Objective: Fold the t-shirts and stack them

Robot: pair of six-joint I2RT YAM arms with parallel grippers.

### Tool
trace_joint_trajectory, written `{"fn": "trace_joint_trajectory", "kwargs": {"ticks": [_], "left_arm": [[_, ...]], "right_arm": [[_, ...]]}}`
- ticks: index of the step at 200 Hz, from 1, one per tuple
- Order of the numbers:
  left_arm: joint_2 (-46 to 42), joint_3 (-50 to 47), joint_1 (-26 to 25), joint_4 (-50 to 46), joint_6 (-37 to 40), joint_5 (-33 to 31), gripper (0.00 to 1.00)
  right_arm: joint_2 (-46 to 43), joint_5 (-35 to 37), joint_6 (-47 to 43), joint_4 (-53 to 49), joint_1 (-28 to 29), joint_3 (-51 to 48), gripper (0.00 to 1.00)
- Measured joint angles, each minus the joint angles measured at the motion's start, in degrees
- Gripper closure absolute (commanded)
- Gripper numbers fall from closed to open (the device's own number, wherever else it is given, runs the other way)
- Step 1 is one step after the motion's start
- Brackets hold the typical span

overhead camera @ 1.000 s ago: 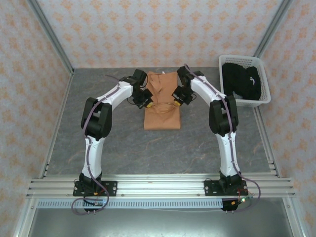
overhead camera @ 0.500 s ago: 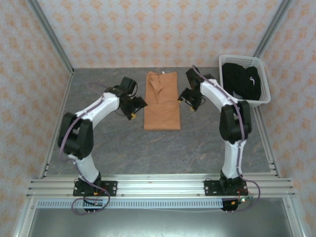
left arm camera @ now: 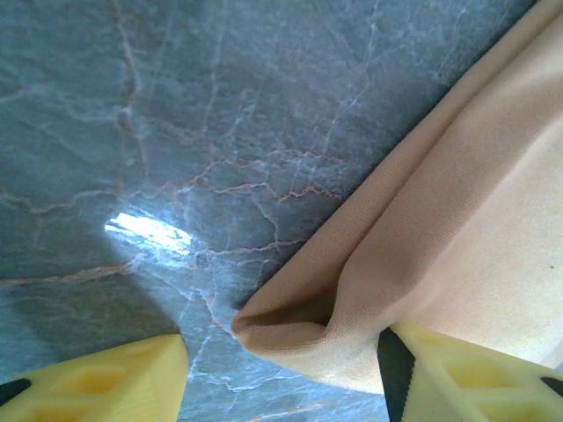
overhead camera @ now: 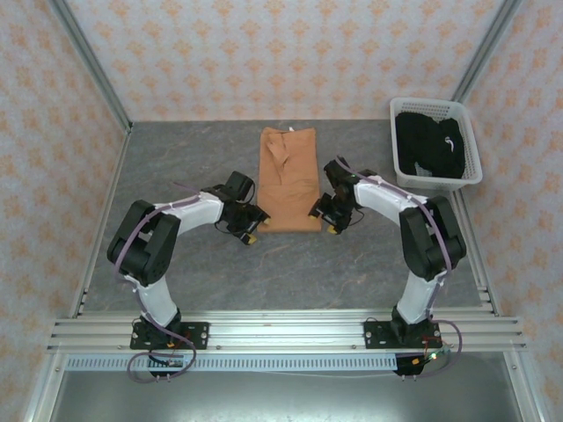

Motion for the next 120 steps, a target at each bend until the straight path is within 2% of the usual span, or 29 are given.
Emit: {"fn": "trace_joint_trajectory", "kwargs": {"ticks": [32,45,57,75,84,92,120], "left_arm": [[1.4,1.3,0.2,-2.5,-1.4,0.1,0.63],[2.0,2.1,0.2,-3.4,-1.8,0.1,0.72],[2.8,3.0,0.2,-3.5,-2.1,0.1,0.81],[4.4,4.7,0.0,-2.1,-2.0,0.1,0.91],[5.0,5.5,-0.1,-0.5,-1.7,-0.2,0.95],[5.5,6.3,-0.2,0.6,-1.3,-0.6,1.00],[4.9,7.6,-0.6,-0.2,1.4,-3.1,1.00]], "right_arm": [[4.5,-0.9,0.2,1.2,0.2,1.3,0.50],[5.8,-0.8,0.5,0.3,0.4,2.5,0.56],[5.8,-1.0,0.7,0.7,0.4,2.8,0.66],[6.4,-0.9,1.4,1.9,0.7,2.9,0.92],[6.6,-0.9,1.9,2.1,0.9,3.0,1.00],[6.7,-0.8,2.5,2.1,0.9,3.2,1.00],[6.7,1.1,1.9,1.6,0.9,5.0,1.00]]}}
